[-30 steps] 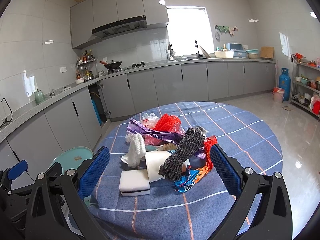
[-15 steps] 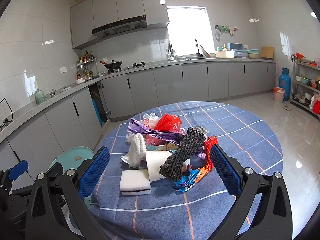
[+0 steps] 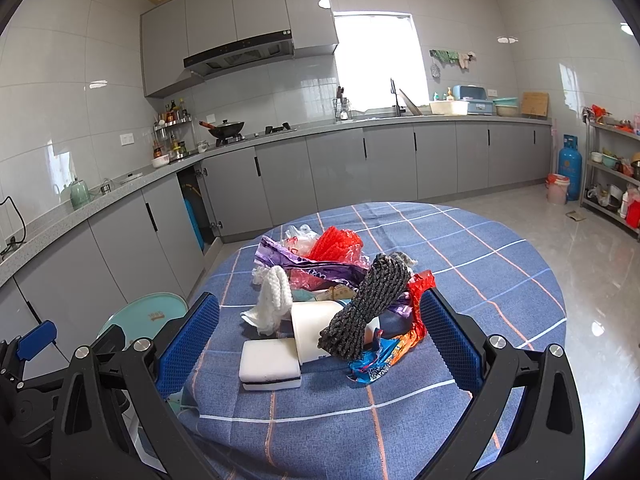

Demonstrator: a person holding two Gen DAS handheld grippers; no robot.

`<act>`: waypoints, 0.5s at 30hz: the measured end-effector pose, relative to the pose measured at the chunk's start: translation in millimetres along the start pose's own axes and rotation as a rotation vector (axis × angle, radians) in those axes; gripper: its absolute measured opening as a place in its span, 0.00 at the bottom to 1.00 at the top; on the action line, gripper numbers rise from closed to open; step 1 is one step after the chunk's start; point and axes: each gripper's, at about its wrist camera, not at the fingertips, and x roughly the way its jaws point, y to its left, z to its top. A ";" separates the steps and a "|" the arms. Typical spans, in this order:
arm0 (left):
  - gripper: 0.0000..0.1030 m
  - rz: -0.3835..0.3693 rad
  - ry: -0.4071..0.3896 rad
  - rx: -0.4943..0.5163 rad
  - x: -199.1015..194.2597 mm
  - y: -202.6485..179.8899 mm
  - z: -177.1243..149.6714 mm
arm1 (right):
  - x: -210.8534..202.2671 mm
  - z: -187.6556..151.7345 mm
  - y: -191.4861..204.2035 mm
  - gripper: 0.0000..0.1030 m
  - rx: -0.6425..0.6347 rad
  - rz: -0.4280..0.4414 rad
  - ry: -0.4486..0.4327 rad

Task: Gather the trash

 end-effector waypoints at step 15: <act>0.95 0.001 0.006 -0.005 1.0 0.3 -1.4 | 0.5 -1.2 0.5 0.96 0.002 0.002 0.007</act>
